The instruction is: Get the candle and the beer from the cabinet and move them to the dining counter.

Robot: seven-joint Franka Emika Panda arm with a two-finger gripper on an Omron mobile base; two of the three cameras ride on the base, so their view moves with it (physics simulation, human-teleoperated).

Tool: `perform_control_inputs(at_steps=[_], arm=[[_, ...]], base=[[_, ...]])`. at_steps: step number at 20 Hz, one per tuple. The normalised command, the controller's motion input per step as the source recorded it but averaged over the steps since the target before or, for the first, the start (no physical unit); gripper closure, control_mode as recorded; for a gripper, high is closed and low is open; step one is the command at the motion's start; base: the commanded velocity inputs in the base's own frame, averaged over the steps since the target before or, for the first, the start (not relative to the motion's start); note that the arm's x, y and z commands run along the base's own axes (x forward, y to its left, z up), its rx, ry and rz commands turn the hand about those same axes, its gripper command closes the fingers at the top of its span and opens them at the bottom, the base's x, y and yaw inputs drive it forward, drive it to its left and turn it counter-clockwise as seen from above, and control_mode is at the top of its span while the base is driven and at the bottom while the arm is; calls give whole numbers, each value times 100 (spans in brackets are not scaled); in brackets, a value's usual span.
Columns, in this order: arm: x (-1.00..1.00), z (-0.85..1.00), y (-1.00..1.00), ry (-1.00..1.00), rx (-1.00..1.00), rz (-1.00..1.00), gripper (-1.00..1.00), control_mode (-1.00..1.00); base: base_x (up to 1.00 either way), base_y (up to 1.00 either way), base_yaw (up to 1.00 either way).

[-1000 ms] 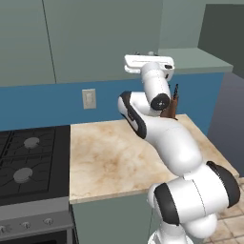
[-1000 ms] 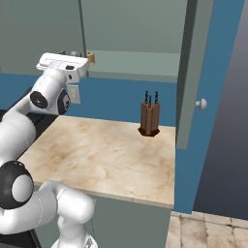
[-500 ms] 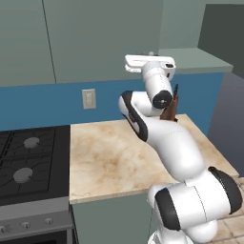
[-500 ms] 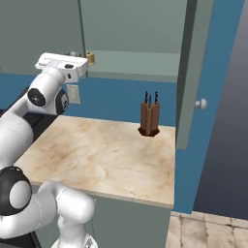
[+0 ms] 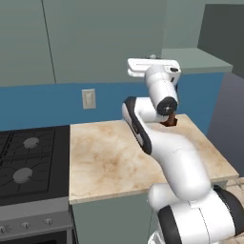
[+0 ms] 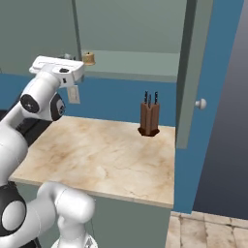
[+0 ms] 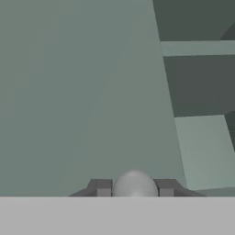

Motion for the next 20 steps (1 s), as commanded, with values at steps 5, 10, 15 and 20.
perform_control_inputs(at_steps=[5,10,15,20], arm=[[-69,0,43,0,-1,0,100,-100],[-80,0,61,0,-3,1,100,-100],[-85,0,82,0,-5,3,100,-100],[-68,0,80,0,-4,3,-100,-100]], base=[[0,0,0],[0,0,0],[0,0,0],[0,0,0]])
